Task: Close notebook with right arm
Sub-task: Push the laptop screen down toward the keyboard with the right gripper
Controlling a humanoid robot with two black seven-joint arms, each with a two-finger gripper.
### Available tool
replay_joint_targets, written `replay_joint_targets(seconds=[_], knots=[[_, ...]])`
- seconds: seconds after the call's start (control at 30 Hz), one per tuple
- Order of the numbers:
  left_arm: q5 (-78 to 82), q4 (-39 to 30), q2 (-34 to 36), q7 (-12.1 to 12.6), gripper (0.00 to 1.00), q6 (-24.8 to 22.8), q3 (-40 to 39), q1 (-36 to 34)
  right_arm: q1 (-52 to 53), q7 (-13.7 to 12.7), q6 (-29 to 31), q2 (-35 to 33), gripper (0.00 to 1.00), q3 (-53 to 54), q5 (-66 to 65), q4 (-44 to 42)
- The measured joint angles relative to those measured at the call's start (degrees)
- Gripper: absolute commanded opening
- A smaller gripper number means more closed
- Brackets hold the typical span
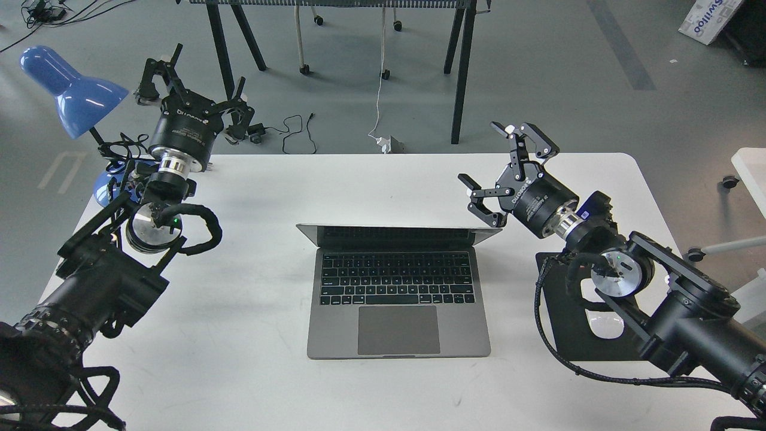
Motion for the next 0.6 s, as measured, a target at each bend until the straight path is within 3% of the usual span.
replay_joint_targets(seconds=[0.6], knots=[[0.0,0.0,0.0,0.0,1.00,0.0,0.0,0.1,-2.2,0.2,-0.1,-2.1,1.00,-14.3,-4.9,0.8]])
